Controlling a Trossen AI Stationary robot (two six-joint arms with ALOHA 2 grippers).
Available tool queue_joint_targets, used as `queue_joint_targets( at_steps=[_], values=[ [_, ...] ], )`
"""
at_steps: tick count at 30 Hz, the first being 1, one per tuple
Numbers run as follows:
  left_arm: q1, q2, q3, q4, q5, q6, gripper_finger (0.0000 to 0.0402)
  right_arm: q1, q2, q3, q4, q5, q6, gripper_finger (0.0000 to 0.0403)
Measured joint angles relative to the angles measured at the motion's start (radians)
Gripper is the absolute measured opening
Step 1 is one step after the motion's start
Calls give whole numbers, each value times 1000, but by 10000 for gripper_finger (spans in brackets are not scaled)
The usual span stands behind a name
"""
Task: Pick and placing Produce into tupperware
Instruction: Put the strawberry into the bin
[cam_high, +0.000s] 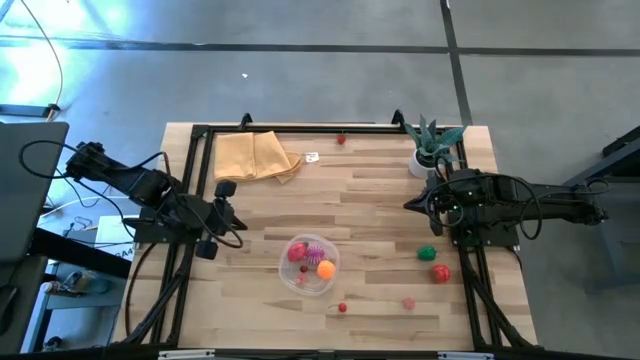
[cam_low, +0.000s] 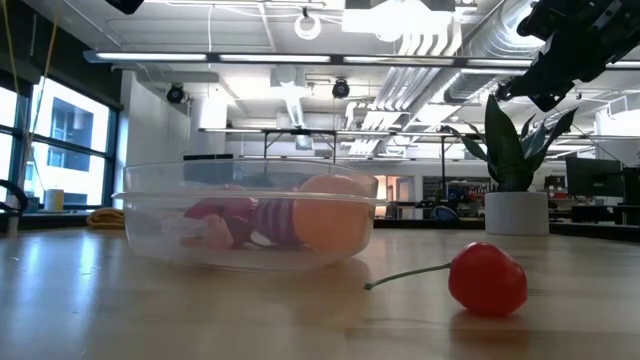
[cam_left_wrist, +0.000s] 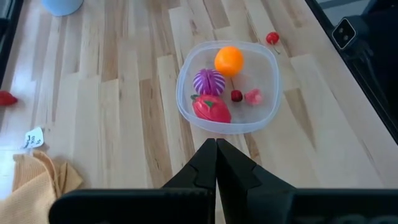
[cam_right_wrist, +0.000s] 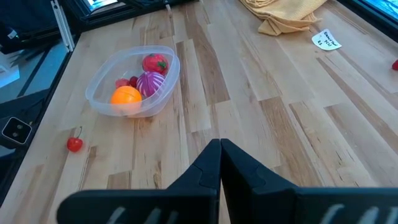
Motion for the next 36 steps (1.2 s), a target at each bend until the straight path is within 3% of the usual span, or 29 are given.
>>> queue_joint_targets(
  at_steps=[27, 36],
  values=[
    [0, 0, 0, 1, -2, 0, 1, 0, 0, 0, 0, 0, 1, 0],
    [0, 0, 0, 1, -2, 0, 1, 0, 0, 0, 11, 34, 196, 0]
  ],
)
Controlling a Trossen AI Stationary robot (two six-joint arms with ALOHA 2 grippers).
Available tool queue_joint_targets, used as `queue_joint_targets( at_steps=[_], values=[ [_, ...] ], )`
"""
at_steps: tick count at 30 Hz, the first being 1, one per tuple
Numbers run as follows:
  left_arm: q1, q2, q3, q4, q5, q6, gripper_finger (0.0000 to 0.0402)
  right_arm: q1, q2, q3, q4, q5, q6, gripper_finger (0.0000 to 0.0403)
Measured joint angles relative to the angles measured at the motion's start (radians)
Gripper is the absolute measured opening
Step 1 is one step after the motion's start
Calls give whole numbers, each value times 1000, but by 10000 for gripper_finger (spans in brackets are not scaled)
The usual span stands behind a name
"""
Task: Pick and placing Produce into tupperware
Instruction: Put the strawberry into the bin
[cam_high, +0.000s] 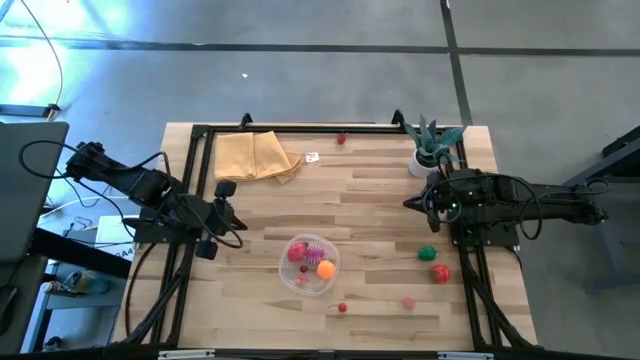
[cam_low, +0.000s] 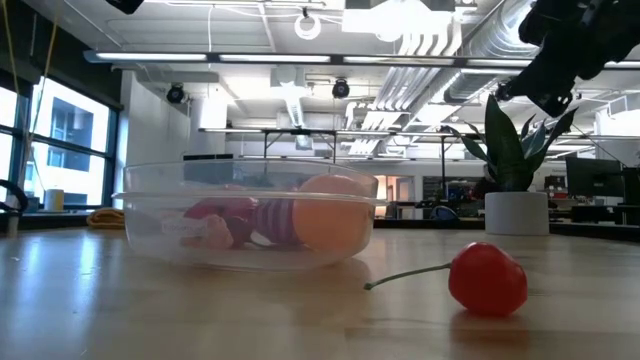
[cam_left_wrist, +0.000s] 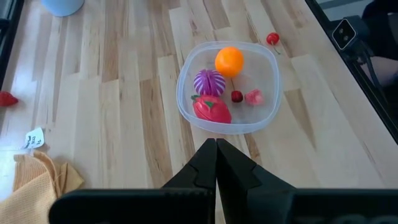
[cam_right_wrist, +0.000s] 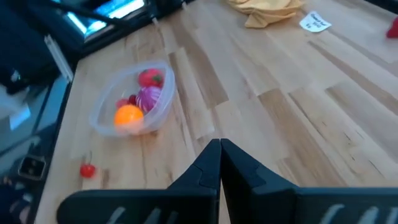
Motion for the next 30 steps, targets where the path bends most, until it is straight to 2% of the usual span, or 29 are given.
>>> queue_joint_targets(
  at_steps=[4, 9, 15, 17, 23, 30],
  values=[
    [0, 0, 0, 0, 0, 0, 1, 0, 0, 0, 39, 16, 62, 0],
    [0, 0, 0, 0, 0, 0, 1, 0, 2, 0, 166, 17, 112, 0],
    [0, 0, 0, 0, 0, 0, 1, -24, 40, 2, 512, -5, 3, 0],
    [0, 0, 0, 0, 0, 0, 1, -50, 80, 32, 574, -28, -47, 0],
    [0, 0, 0, 0, 0, 0, 1, -161, 302, 274, 499, -38, -186, 0],
    [0, 0, 0, 0, 0, 0, 1, -362, 669, 751, 254, -3, -241, 0]
  ],
)
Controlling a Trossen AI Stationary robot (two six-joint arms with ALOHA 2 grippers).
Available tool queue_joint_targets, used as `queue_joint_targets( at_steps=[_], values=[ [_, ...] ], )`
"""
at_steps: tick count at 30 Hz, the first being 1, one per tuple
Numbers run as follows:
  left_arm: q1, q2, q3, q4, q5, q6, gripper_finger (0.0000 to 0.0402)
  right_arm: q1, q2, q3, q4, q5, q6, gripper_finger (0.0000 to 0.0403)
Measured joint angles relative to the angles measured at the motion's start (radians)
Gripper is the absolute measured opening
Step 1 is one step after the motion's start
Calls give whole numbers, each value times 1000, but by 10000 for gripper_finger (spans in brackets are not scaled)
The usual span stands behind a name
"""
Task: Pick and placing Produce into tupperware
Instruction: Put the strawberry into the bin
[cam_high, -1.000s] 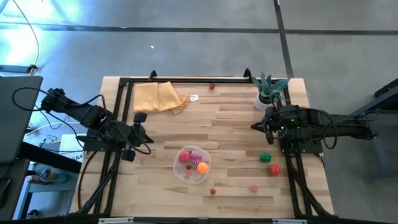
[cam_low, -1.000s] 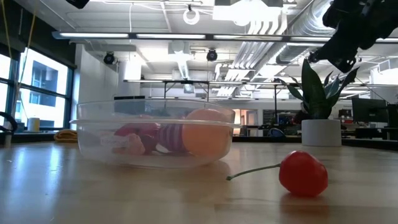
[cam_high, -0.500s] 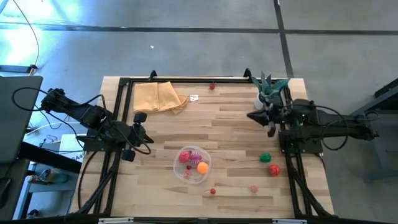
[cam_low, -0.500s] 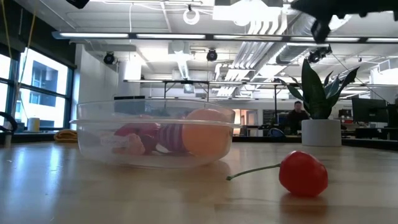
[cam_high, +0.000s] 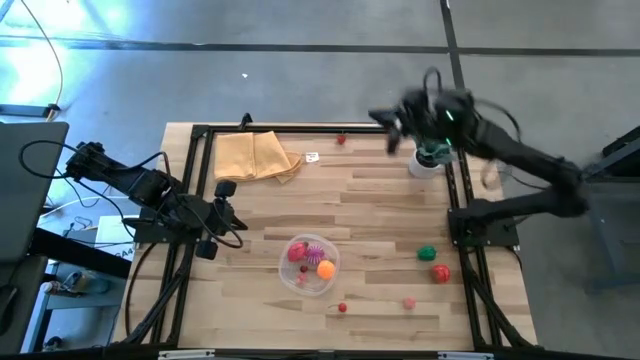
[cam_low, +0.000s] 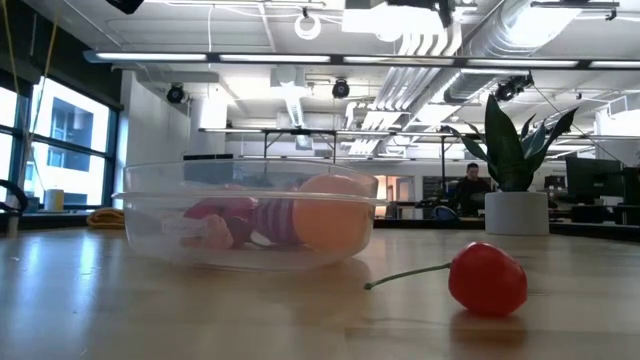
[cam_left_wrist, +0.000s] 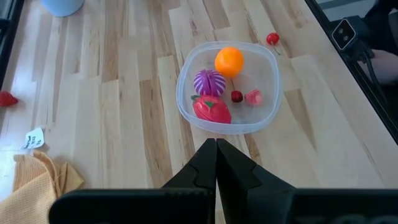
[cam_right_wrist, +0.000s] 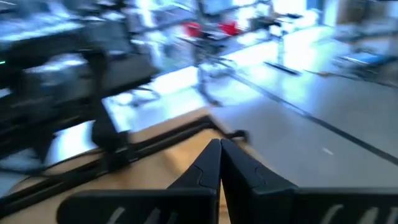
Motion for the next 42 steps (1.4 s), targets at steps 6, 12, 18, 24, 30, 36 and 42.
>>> queue_joint_targets(
  at_steps=[6, 12, 18, 24, 30, 36, 42],
  values=[
    [0, 0, 0, 0, 0, 0, 1, -166, 362, 481, -356, 22, 55, 0],
    [0, 0, 0, 0, 0, 0, 1, -261, 729, 911, -697, 22, 145, 0],
    [0, 0, 0, 0, 0, 0, 1, -307, 974, 1060, -822, -54, 183, 0],
    [0, 0, 0, 0, 1, 0, 1, -322, 1095, 936, -791, -173, 219, 0],
    [0, 0, 0, 0, 0, 0, 1, -321, 1218, 926, -800, -216, 158, 0],
    [0, 0, 0, 0, 0, 0, 1, -317, 1263, 926, -823, -215, 115, 0],
    [0, 0, 0, 0, 0, 0, 1, -298, 1267, 926, -826, -177, 62, 0]
  ],
)
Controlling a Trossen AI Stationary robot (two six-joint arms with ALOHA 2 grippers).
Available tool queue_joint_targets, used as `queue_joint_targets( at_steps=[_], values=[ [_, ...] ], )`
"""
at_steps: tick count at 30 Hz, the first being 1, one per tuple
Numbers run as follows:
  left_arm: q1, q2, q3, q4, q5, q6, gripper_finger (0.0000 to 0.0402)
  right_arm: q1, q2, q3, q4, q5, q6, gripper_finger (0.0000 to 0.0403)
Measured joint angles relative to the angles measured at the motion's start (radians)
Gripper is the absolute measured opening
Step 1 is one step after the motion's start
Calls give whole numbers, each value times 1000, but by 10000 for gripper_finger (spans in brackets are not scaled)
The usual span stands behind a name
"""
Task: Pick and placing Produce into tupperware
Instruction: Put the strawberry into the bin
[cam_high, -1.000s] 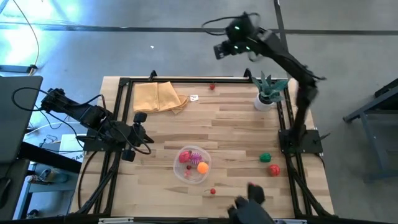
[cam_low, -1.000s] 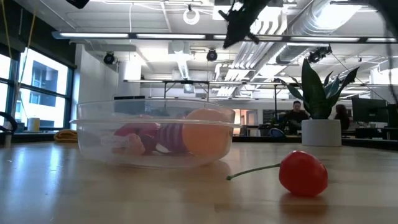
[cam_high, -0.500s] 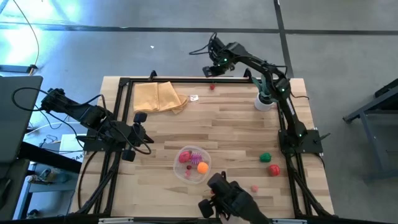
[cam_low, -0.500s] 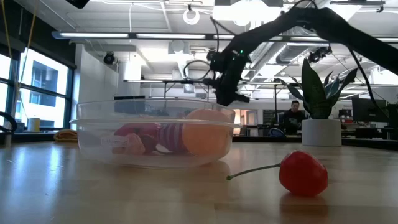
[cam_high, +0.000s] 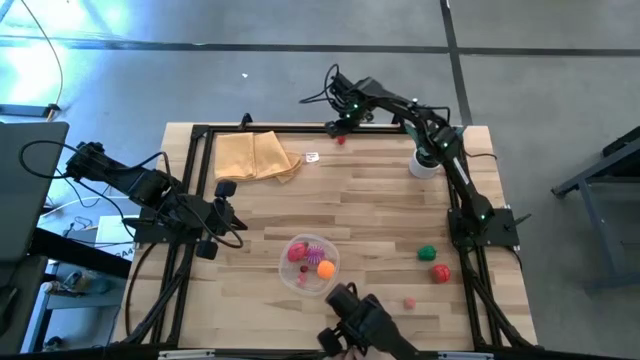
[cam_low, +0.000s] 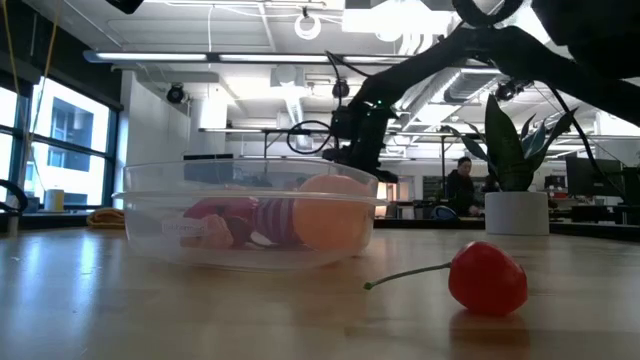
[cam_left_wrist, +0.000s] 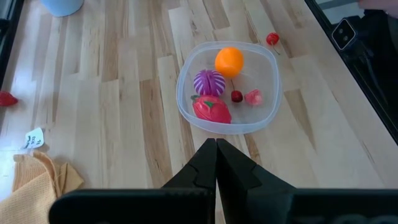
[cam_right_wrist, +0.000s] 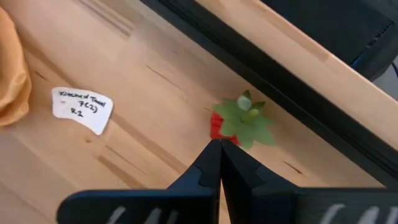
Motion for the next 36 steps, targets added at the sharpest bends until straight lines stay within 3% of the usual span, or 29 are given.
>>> queue_joint_targets(
  at_steps=[3, 10, 28, 36],
  values=[
    [0, 0, 0, 0, 0, 0, 1, 13, 0, 0, 2, 11, 21, 0],
    [0, 0, 0, 0, 0, 0, 1, 36, 0, 0, 21, 161, 13, 0],
    [0, 0, 0, 0, 0, 0, 1, 37, 0, 0, 11, 158, 95, 1],
    [0, 0, 0, 0, 0, 0, 1, 39, 0, 0, -15, 171, 152, 58]
  ],
)
